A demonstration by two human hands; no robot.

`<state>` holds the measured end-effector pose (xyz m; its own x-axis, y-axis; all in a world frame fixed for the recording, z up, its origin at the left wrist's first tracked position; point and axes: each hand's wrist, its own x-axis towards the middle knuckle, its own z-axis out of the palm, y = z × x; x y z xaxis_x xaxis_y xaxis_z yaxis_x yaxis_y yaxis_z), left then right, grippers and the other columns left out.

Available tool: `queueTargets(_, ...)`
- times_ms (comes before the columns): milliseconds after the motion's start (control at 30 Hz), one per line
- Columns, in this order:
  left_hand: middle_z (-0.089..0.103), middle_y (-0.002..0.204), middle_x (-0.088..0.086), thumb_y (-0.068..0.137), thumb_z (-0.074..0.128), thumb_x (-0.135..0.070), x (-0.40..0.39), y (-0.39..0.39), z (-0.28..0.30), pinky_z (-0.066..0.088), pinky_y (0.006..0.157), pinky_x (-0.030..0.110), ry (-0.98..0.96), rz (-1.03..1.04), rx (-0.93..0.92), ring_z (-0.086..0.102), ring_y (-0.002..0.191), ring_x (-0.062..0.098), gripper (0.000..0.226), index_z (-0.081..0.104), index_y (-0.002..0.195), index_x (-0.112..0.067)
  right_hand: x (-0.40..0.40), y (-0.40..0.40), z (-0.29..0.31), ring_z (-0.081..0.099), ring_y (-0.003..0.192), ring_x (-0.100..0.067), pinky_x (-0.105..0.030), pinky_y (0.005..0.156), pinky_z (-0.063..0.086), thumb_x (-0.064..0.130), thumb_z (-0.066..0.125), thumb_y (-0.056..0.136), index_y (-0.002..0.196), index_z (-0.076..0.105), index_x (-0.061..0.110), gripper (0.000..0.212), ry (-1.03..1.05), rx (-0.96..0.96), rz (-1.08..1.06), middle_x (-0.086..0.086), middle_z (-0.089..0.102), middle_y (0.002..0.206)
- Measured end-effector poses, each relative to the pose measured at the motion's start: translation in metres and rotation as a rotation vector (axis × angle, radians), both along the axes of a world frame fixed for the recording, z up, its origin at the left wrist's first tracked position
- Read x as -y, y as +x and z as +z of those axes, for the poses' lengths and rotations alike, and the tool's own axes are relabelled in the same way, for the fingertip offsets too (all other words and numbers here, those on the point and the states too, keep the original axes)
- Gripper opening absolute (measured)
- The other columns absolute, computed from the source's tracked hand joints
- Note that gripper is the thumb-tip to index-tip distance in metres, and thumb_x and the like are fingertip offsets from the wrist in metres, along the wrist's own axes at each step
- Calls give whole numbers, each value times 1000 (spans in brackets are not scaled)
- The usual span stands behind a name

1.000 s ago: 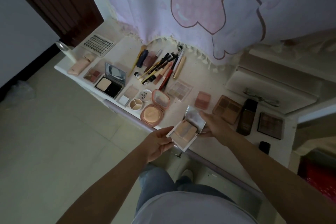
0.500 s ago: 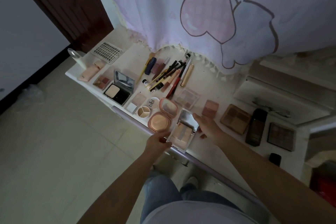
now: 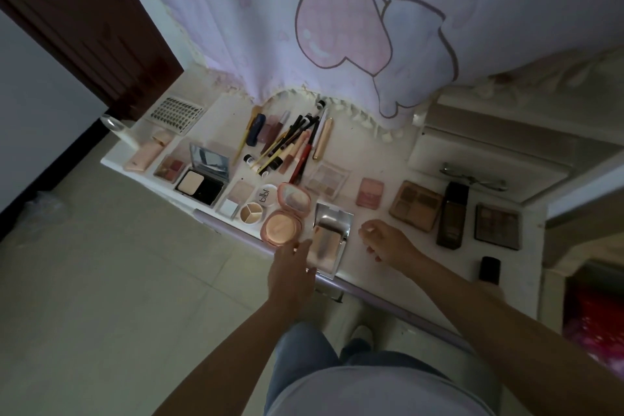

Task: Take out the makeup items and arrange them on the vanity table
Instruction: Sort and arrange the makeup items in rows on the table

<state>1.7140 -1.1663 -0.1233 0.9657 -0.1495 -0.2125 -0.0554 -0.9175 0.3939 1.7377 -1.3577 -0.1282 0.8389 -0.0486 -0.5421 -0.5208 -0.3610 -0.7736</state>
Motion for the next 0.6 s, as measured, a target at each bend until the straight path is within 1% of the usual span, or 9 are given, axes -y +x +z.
queueTargets(67,52,129,17,75,64,-2,8,3,7,44,95,39,-27,-193,97,48,120,34,52,53,126,-7,-1,-3,-1,52,79,-19,-23,62,38,25,51,91,112,53,11,26,-29,9,54,-6,54,88)
queueTargets(100,57,122,22,65,67,7,11,7,8,46,93,44,-47,-281,144,52,116,39,55,58,119,0,-2,-4,-1,51,83,-20,-23,63,38,24,51,91,115,52,10,28,-38,6,72,-7,52,91)
queueTargets(167,62,114,24,50,67,17,18,16,6,47,90,50,-24,-394,229,56,110,43,59,63,108,4,-5,-5,-2,50,82,-19,-19,60,37,21,51,91,118,50,6,31,-44,-3,91,-8,51,93)
queueTargets(200,57,124,22,56,64,16,21,19,8,44,96,45,-1,-422,197,50,120,40,60,60,114,2,-6,-5,-3,49,79,-19,-17,60,36,20,50,92,120,50,5,32,-51,-6,98,-9,50,93)
queueTargets(233,45,138,17,67,57,12,24,23,9,36,105,39,22,-419,162,36,133,33,61,52,125,-2,-6,-6,-3,48,77,-19,-16,59,35,19,50,92,120,49,3,33,-59,-9,104,-9,50,93)
queueTargets(300,22,152,6,80,44,5,23,26,2,21,111,32,62,-423,67,13,143,21,63,33,140,-11,-7,-6,-3,47,80,-18,-19,58,35,17,50,92,121,48,1,33,-66,-11,99,-9,49,92)
queueTargets(333,19,153,4,82,42,3,23,27,-1,18,112,31,85,-426,52,10,143,19,63,30,142,-13,-7,-6,-2,48,82,-18,-22,60,35,17,50,92,121,48,2,33,-72,-10,97,-9,49,92)
queueTargets(533,15,154,6,86,43,0,13,18,-7,9,115,28,148,-496,59,7,144,20,63,23,144,-12,-7,-6,-2,47,86,-17,-19,71,31,15,48,92,121,49,1,33,-116,-1,115,-7,48,90)
queueTargets(600,11,155,7,87,40,1,9,13,-8,5,115,26,128,-506,37,4,144,20,62,19,145,-12,-7,-5,-3,46,86,-16,-20,69,31,14,48,92,121,49,1,32,-123,-3,111,-5,48,85)
